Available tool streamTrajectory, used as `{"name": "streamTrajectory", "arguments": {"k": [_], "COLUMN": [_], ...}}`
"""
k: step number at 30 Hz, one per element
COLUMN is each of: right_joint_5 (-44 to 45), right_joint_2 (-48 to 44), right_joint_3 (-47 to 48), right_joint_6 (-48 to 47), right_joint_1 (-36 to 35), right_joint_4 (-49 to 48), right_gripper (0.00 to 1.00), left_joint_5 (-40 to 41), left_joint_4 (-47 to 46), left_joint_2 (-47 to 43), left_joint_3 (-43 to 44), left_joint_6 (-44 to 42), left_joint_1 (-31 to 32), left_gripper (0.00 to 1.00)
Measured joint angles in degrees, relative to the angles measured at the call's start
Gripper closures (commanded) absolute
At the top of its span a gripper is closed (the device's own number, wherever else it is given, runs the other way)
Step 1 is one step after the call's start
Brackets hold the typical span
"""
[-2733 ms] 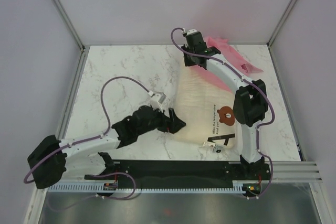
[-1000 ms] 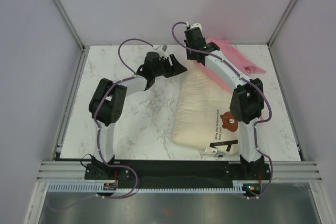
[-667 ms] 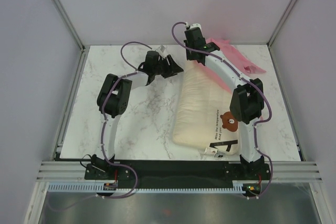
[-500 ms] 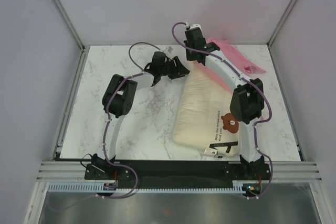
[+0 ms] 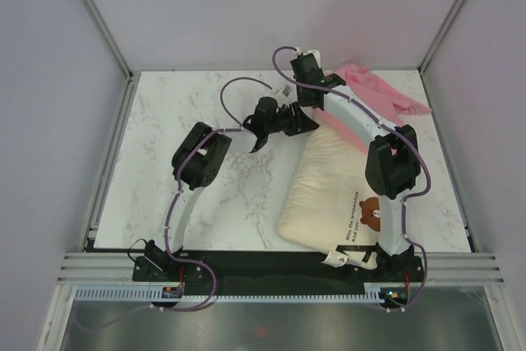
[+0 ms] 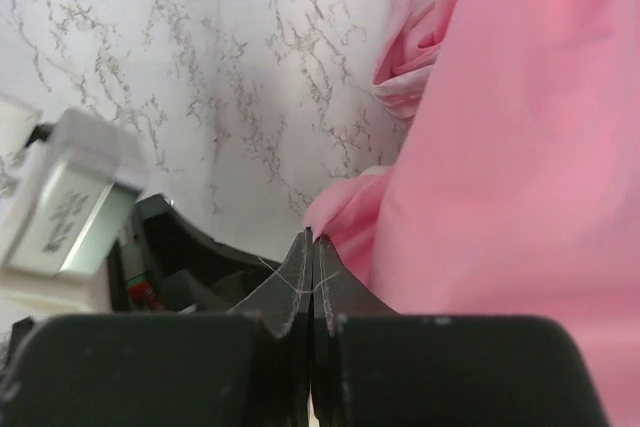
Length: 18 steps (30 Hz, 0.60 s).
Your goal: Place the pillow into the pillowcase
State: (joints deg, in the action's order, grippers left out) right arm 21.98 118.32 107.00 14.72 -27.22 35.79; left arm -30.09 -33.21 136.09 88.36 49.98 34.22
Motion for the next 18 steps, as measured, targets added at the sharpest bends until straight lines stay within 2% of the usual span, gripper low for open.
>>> {"name": "streamTrajectory", "arguments": {"k": [6, 8, 9, 13, 18], "right_joint_5": [1.1, 1.4, 1.6, 1.8, -0.3], "right_joint_2": [-0.2, 0.1, 0.7, 4.1, 7.7], "right_joint_3": [-0.7, -0.1, 0.8, 4.0, 4.7], "right_joint_6": [2.3, 2.6, 2.7, 2.7, 2.5], "right_joint_1": [4.2, 5.8, 6.5, 7.7, 7.3], "right_joint_4": [0.0, 0.3, 0.7, 1.1, 2.1], "right_gripper": [1.0, 1.0, 1.0, 1.0, 1.0], "left_joint_5": [0.3, 0.4, 0.4, -0.1, -1.0], "left_joint_4": [-7.8, -9.5, -10.3, -10.7, -10.1], "left_joint_2": [-1.6, -1.9, -2.0, -2.0, -1.5], "left_joint_3": [-5.8, -7.1, -7.6, -8.3, -6.3], "left_joint_6": [3.3, 4.0, 4.4, 5.2, 6.0], "left_joint_1": [0.0, 0.0, 0.0, 0.1, 0.7], "left_gripper": [0.52, 0.45, 0.38, 0.32, 0.35]}}
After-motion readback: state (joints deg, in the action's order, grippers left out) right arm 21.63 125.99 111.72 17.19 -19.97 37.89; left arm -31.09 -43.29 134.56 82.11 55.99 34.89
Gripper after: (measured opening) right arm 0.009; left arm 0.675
